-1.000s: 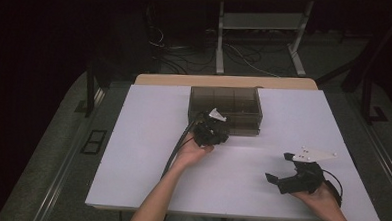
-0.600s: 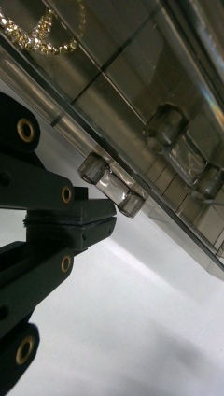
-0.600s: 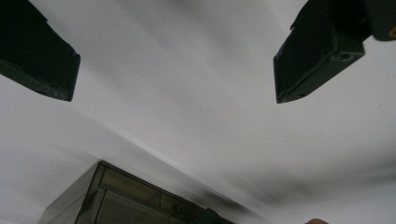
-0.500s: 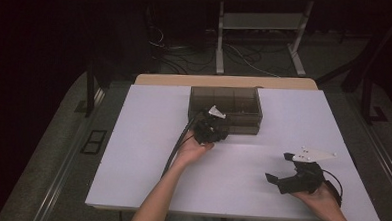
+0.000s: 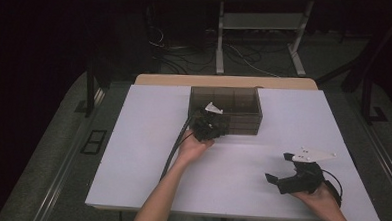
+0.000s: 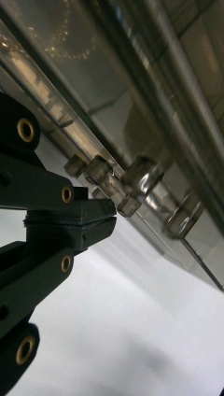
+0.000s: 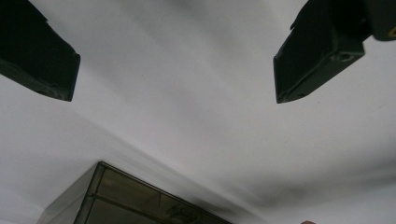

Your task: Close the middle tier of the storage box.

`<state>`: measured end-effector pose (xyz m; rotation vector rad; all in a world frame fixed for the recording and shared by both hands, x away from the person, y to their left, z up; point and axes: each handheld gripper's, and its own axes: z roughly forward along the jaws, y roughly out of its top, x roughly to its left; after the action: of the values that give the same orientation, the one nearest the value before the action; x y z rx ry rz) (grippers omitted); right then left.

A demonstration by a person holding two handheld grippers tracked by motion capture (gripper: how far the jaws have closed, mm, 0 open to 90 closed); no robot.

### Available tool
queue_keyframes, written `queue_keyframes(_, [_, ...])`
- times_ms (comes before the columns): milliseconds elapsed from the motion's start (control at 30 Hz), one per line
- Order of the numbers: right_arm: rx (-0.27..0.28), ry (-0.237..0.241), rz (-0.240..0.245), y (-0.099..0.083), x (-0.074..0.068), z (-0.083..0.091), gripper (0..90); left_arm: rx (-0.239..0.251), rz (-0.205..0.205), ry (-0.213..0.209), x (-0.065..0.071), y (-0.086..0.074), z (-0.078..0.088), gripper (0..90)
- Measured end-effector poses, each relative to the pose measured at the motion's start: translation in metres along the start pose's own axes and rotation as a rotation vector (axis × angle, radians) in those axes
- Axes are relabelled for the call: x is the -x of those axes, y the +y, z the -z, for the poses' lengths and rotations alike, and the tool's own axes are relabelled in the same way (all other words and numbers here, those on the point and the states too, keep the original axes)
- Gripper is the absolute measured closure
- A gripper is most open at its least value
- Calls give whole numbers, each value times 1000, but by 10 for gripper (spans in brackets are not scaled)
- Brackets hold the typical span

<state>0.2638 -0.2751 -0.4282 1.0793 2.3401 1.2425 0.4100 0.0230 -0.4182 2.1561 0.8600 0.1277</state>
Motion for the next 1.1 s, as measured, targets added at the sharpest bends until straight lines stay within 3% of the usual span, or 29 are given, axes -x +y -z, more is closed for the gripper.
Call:
queue_keyframes(167, [0,0,-1,0,0,0,0,-14,0,12,1,-1,-1,886])
queue_keyframes(333, [2,1,-2,0,-1,0,0,-4,-16,1,4,-1,5,790])
queue_keyframes(467, [5,4,0,1,-2,0,0,5,-33,-4,8,-1,16,656])
queue_keyframes(633, [7,5,4,1,-4,0,0,53,-23,-61,10,-3,28,457])
queue_keyframes(1100, [4,10,11,3,-7,-3,0,90,-56,-117,13,-17,58,114])
